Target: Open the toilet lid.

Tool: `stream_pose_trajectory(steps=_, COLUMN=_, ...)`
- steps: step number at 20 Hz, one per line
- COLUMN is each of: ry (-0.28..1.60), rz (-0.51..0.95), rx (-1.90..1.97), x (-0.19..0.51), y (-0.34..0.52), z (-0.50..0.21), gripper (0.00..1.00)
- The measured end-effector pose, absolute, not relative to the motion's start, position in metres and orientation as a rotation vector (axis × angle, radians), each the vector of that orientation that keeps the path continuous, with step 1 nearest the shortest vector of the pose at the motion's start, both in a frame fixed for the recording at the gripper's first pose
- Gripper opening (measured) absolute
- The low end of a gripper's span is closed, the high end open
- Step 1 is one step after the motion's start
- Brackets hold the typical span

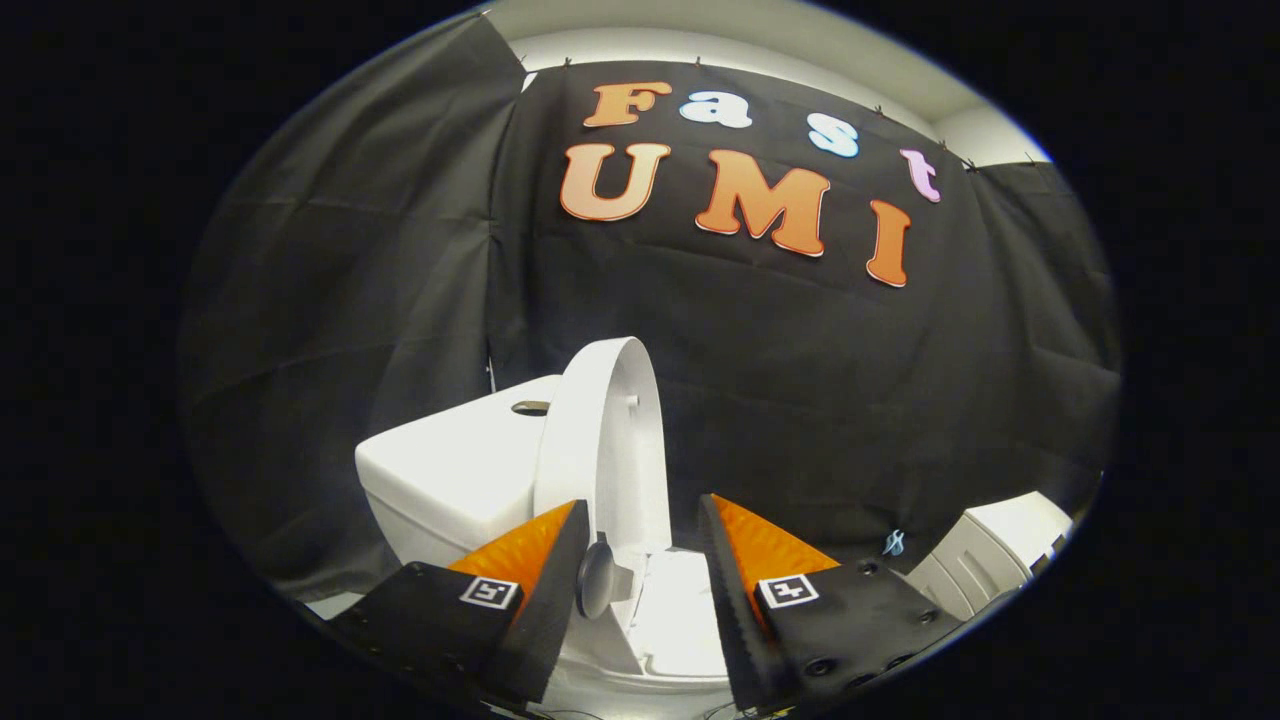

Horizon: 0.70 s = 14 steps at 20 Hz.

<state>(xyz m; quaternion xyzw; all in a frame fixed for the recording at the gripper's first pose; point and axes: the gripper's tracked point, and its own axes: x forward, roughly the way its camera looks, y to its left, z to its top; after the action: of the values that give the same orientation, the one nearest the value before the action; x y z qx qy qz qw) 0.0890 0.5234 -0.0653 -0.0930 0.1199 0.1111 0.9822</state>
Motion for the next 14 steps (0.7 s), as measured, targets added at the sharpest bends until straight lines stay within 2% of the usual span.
stream_pose_trajectory(steps=5, ry=0.224, rz=0.251, rx=-0.148, x=0.092, y=0.507, z=-0.048, gripper=0.97)
stream_pose_trajectory(steps=14, ry=0.116, rz=0.296, rx=-0.074, x=0.08, y=0.424, z=0.024, gripper=0.97)
